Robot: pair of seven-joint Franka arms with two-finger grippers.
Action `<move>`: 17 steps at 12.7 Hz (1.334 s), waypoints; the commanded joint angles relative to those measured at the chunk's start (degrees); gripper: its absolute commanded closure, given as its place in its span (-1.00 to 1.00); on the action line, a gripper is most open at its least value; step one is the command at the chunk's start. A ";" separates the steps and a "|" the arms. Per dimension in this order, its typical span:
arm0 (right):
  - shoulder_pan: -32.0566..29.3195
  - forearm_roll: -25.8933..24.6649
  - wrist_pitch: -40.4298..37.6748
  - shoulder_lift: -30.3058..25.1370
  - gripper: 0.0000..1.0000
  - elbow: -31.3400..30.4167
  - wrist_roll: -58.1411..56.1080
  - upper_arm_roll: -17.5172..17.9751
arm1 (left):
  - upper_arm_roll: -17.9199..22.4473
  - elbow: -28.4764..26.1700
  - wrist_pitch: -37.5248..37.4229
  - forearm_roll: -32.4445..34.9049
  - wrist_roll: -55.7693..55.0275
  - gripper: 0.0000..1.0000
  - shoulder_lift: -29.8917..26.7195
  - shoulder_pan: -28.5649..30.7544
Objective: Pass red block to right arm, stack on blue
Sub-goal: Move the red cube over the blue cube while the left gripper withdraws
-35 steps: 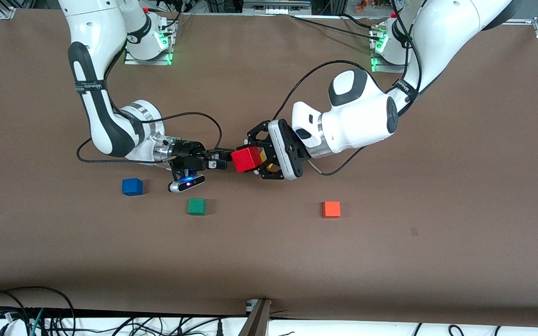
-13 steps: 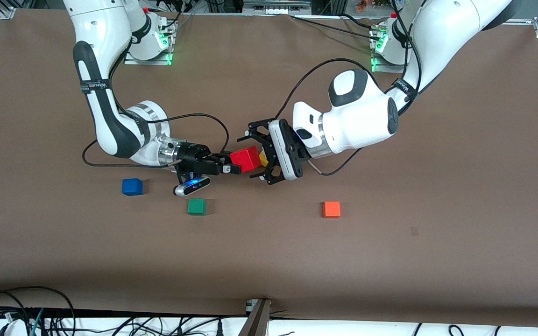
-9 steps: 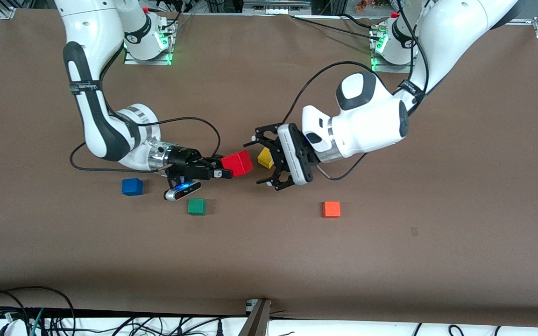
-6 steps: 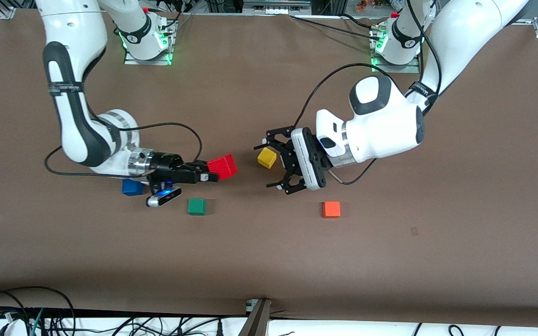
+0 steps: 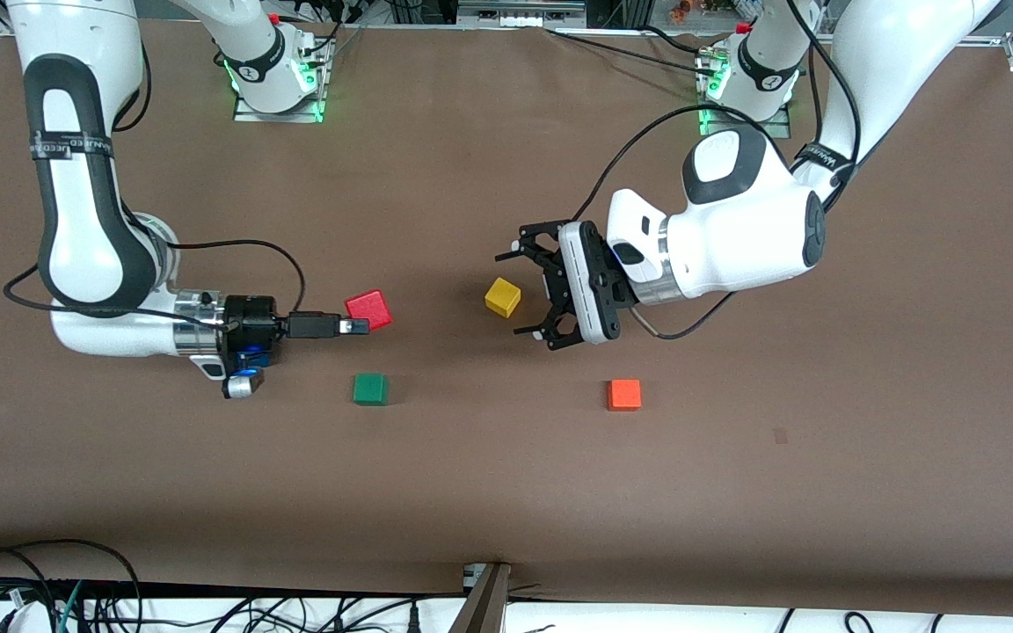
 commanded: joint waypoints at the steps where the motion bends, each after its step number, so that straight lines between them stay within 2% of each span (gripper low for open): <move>1: -0.07 -11.40 -0.02 -2.32 1.00 0.76 0.33 -1.47 | 1.81 -0.29 -4.72 1.98 -3.19 -1.00 -3.40 1.27; 3: -0.07 -22.72 0.51 -3.55 1.00 1.55 0.16 -2.44 | 2.85 -0.38 -10.32 2.76 -4.25 -1.00 -5.50 3.38; 5: 0.02 -30.22 1.04 -4.43 1.00 1.91 -0.80 -4.11 | 3.65 -0.20 -15.70 6.79 -7.48 -1.00 -7.43 5.31; 7: 0.02 -38.47 3.32 -5.66 1.00 1.47 -1.60 -4.38 | 3.65 -0.29 -20.10 14.86 -12.75 -1.00 -9.81 6.02; 9: 0.02 -45.25 6.64 -6.63 1.00 -0.10 -1.60 -4.64 | 3.65 0.23 -25.53 18.40 -19.08 -1.00 -11.92 6.98; 12: 0.72 -53.87 17.09 -9.70 1.00 -7.21 -1.51 -4.56 | 3.74 0.33 -31.61 22.81 -26.01 -1.00 -15.61 9.62; 15: 2.82 -58.89 28.68 -11.46 1.00 -14.06 -1.08 -4.55 | 3.92 0.59 -35.40 23.07 -30.79 -1.00 -17.45 14.97; 17: 4.41 -61.44 36.60 -11.56 1.00 -18.20 -0.81 -4.55 | 3.83 1.02 -36.54 26.22 -31.32 -1.00 -18.61 17.70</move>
